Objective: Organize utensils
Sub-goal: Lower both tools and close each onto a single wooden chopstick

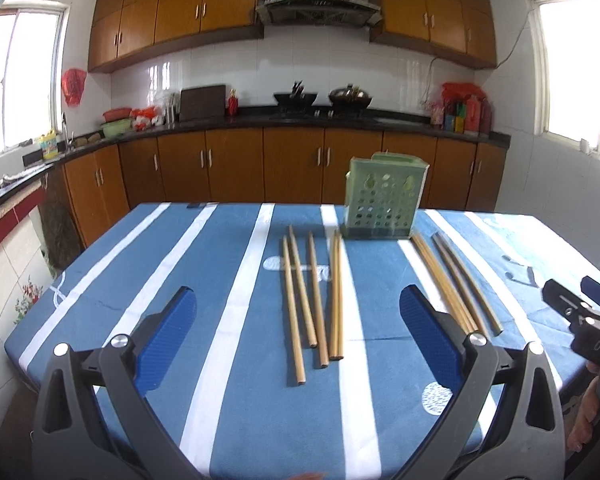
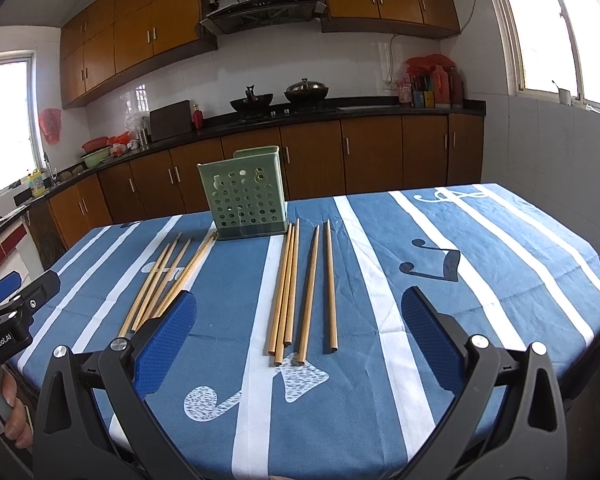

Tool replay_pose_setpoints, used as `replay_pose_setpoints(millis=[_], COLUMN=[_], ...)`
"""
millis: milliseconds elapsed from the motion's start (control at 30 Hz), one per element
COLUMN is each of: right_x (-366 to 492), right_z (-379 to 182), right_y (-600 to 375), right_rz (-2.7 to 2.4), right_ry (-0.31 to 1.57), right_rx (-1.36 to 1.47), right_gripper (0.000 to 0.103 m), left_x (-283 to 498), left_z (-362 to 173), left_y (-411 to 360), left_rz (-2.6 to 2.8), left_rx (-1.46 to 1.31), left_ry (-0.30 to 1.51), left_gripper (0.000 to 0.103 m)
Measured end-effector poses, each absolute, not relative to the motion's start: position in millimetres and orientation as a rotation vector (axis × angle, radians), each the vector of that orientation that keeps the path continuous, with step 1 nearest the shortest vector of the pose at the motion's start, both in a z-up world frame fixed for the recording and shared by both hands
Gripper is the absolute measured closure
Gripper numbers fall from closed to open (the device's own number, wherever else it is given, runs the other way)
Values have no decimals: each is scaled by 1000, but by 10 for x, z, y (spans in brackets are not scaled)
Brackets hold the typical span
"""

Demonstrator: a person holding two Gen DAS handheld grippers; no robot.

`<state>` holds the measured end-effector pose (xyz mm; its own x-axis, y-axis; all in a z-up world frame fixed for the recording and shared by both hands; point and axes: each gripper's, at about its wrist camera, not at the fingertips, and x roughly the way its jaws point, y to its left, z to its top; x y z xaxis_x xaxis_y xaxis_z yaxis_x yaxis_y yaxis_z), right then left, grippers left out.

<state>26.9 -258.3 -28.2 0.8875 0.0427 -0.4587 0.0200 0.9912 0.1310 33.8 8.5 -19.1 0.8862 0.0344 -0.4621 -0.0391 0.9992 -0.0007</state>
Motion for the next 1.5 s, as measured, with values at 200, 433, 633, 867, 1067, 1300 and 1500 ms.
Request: replay_pose_setpoints(millis=[200,433,633,867,1067,1300,1500], right_x=[646,1219,1523,1531,1531,1591,1823], right_z=[-460,-697,-880,-998,-981,-994,-1002], right_y=[-2759,-2843,-2764,-2817,-2950,-2912,-2979], right_rz=[-52,-52,-45,-75,-97,-96,-106], right_ry=[607,790,882,910,900,896,898], right_rx=[150,175,147,128,163,141,140], right_gripper=[5,44,64,93,93,93,93], left_x=[727,1174,1389,1603,1762,1882,2211], left_z=[-335,-546,-653,-832,-1004,-1018,-1014], left_y=[326,606,668,678,555,443,626], left_rz=[61,77,67,27,-49,-33,16], left_rx=[-65,-143,-127,-140,-152,-53,-46], left_ry=[638,806,869,944,1019,1036,1019], left_gripper=[4,4,4,22,55,94,95])
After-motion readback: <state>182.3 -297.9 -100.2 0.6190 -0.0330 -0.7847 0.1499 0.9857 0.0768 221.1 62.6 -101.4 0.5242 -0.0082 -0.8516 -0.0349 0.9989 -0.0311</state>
